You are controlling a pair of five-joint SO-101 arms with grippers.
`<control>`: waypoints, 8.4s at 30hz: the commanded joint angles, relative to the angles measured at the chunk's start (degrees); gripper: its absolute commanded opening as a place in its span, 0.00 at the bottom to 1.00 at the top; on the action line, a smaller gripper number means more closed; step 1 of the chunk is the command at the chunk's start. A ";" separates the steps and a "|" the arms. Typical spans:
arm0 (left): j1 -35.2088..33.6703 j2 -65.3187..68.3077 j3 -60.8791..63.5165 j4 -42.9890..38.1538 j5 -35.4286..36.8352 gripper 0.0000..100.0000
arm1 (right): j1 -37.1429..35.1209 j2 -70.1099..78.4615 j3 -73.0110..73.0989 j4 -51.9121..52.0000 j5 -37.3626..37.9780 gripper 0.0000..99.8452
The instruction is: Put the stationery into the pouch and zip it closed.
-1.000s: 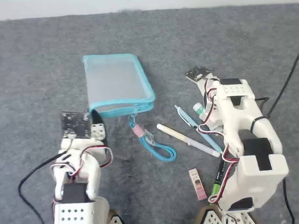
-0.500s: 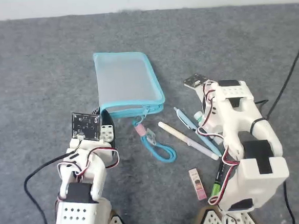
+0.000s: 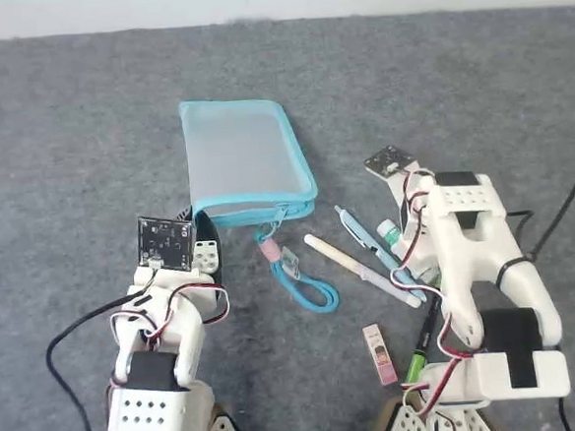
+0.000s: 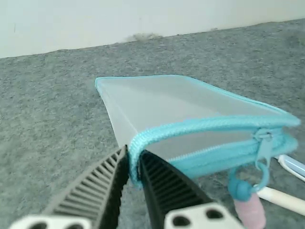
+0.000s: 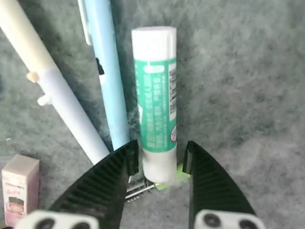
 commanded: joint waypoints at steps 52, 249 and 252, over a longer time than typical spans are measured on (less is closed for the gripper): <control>14.07 -0.44 -0.04 -1.93 -2.81 0.01 | -29.32 -12.44 -22.24 24.84 -14.68 0.01; 14.77 -0.44 -0.04 0.18 -8.97 0.01 | -33.71 2.24 -51.52 36.62 -15.91 0.04; 14.68 -0.44 -0.04 0.18 -8.97 0.01 | -36.62 2.77 -52.40 36.70 -15.91 0.14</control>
